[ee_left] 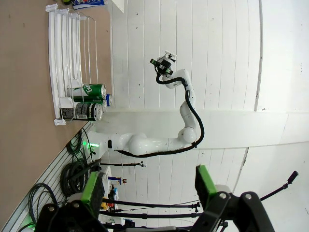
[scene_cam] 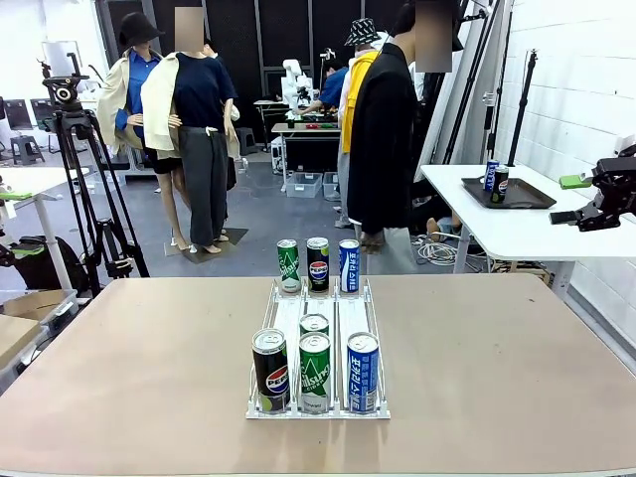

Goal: Retrieve and hand over the desired beverage to the person.
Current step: Place the picked can on the Handle tray extended by the person.

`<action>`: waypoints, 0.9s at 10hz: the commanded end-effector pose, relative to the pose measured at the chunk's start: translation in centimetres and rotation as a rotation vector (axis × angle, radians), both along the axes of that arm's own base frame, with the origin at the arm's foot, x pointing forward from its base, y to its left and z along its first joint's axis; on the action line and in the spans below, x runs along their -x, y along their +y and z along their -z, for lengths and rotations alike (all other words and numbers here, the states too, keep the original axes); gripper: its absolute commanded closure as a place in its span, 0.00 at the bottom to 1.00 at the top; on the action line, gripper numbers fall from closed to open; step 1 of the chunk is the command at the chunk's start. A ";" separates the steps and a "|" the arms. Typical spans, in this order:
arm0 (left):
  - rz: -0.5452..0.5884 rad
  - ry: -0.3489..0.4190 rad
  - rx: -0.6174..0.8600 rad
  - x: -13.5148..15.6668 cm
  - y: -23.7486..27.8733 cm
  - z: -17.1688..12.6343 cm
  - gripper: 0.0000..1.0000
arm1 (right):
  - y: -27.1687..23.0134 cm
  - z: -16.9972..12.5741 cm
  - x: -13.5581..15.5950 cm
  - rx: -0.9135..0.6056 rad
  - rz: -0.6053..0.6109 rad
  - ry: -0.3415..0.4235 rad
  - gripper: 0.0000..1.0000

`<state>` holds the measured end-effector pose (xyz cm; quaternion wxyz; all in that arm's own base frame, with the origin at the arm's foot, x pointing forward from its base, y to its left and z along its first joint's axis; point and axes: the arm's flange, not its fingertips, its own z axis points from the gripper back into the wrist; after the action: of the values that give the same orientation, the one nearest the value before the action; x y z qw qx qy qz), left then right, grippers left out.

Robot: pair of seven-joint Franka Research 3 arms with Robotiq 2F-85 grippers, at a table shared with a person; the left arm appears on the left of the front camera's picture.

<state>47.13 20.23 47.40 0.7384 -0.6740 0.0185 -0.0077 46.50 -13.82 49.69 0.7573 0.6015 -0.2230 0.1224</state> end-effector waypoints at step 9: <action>-0.005 -0.002 -0.009 0.1 0.0 -0.2 0.00 | 0.2 0.0 0.3 -0.003 -0.004 -0.001 0.00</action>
<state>47.13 20.23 47.40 0.7384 -0.6740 0.0185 -0.0077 46.50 -13.82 49.69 0.7572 0.6015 -0.2230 0.1225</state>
